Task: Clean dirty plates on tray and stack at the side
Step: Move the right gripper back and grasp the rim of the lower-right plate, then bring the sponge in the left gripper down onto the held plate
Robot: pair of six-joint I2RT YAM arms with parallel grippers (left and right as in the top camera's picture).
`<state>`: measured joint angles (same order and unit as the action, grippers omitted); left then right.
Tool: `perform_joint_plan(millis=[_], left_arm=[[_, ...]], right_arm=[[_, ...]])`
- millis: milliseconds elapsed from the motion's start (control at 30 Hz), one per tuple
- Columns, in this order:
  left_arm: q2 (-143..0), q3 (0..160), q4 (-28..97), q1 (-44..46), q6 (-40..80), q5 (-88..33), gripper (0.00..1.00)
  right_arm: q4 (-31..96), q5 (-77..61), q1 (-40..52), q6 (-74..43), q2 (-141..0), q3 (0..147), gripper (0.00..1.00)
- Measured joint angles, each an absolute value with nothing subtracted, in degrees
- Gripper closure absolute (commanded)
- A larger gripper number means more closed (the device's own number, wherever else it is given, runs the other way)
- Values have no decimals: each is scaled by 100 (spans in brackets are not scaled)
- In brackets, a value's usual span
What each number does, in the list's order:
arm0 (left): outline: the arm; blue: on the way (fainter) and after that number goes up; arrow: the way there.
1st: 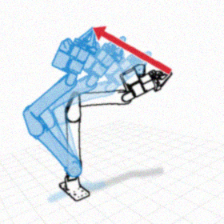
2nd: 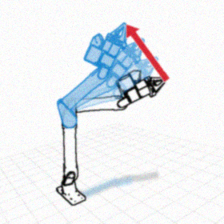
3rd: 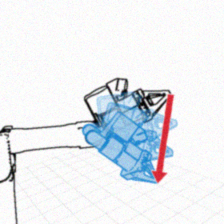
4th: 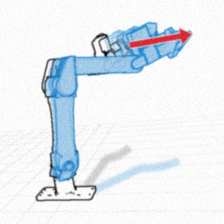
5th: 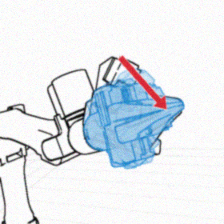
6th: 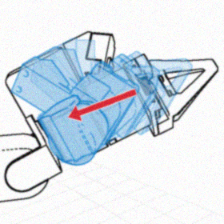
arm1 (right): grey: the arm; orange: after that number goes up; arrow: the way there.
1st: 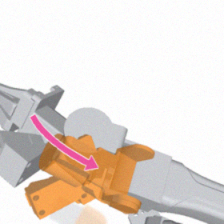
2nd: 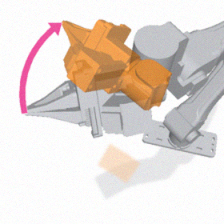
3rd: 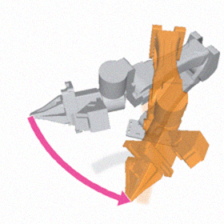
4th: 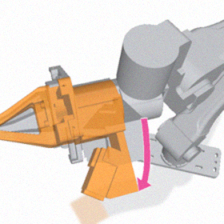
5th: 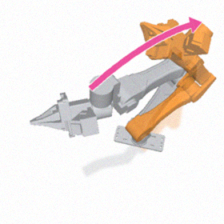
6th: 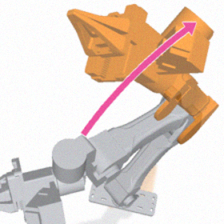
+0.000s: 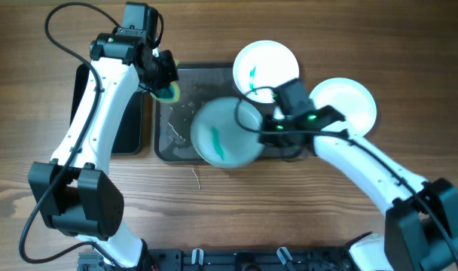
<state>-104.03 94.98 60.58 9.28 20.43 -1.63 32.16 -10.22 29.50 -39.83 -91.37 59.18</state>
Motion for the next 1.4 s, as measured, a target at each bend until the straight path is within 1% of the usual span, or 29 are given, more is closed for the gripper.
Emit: perform_joint_plan(millis=[167, 467, 567, 600, 667, 767, 833, 867, 1000, 1100, 1167, 1267, 1400], left_arm=[[-10403, 9498, 6060, 928, 2043, -161, 96], [-10403, 9498, 6060, 928, 2043, -163, 96], [-10403, 9498, 6060, 926, 2043, -163, 96], [-10403, 9498, 6060, 928, 2043, -161, 96], [-10403, 9498, 6060, 928, 2043, -161, 96], [-10403, 9500, 6060, 928, 2043, -161, 96], [-10403, 9498, 6060, 926, 2043, -163, 96], [-10403, 9498, 6060, 928, 2043, -163, 96], [-10403, 9498, 6060, 928, 2043, -161, 96], [-10403, 9498, 6060, 928, 2043, -161, 96], [-10403, 9498, 6060, 928, 2043, -163, 96], [-10403, 9498, 6060, 926, 2043, -163, 96], [-10403, 9498, 6060, 928, 2043, -161, 96]], right_arm=[[2534, -298, 3524, -4827, -9244, 5979, 96], [1186, -36, 3658, -5400, -10353, 5981, 96], [1037, -89, 3658, -5426, -10595, 5981, 95], [1033, -121, 3658, -5430, -10661, 5981, 92], [1020, -187, 3658, -5435, -10796, 5981, 83], [1002, -329, 3656, -5395, -10921, 5992, 73], [1111, -423, 3658, -5282, -10921, 6095, 67], [1306, -456, 3658, -5190, -10925, 6193, 66], [2263, -462, 3649, -4609, -10945, 6829, 64], [2655, -399, 3588, -4195, -10945, 7284, 65], [2670, -395, 3481, -3938, -10945, 7487, 69], [2661, -421, 3301, -3623, -10954, 7548, 71], [2639, -727, 3070, -3203, -11135, 7548, 71]])
